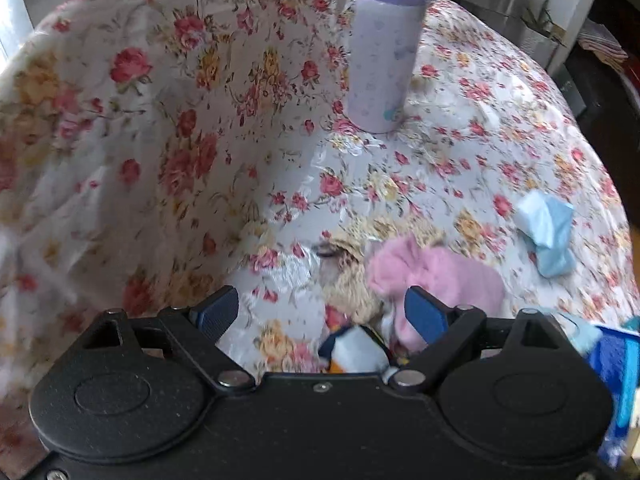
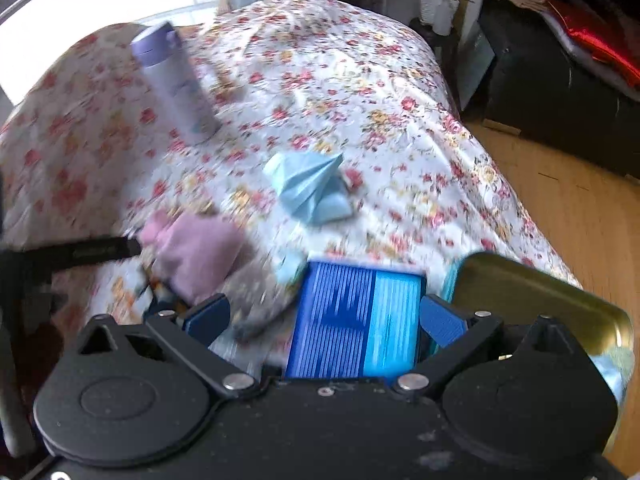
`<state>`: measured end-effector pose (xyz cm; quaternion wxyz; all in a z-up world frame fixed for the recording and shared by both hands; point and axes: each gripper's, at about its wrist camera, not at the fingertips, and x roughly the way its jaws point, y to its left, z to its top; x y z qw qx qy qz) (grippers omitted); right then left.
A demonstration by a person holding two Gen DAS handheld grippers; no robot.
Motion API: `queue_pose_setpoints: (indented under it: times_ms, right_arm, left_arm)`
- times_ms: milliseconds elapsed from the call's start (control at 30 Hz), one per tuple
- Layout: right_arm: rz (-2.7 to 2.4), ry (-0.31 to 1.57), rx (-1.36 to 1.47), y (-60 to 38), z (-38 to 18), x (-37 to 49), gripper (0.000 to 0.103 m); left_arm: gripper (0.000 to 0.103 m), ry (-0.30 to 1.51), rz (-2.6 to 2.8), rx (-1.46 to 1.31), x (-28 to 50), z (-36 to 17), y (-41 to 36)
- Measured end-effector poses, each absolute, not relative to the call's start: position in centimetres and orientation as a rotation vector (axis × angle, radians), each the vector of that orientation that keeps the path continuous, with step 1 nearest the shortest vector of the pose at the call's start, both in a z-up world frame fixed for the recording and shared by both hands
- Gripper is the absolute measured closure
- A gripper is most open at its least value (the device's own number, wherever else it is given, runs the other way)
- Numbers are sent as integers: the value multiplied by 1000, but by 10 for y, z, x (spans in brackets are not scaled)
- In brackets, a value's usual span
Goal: Organize soft objects
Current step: 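Grasp the pink pouch with the left tool while the right tool grasps another blue mask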
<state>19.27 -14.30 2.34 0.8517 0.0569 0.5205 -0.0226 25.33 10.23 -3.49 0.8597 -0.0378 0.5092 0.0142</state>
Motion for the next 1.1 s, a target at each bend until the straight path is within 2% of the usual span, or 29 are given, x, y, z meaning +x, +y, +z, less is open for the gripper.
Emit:
queue_pose_setpoints:
  times_ms: [367,600,700,767,867,1100]
  right_arm:
    - [-85,1186,151,-145,-44,320,3]
    - [-102,1246,175,-139,-73,364,3]
    - [-87,1292,205,-139,-85,370,20]
    - [-90,1328,210,-139,-93,370,46]
    - [-80,1329,198,-139,-91,366,66]
    - [-47,1282,232,-148,-58,348,67]
  left_arm:
    - [13,1070,53,-168,273,-59,123]
    - [13,1067,73,-198,280,-65,129]
    - [13,1076,72,-222,282,-67,131]
    - [13,1077,74,-224,283,-67,131]
    - [13,1069,64,-217,284,-64,128]
    - [13,1094,22,-209,296,-59,124]
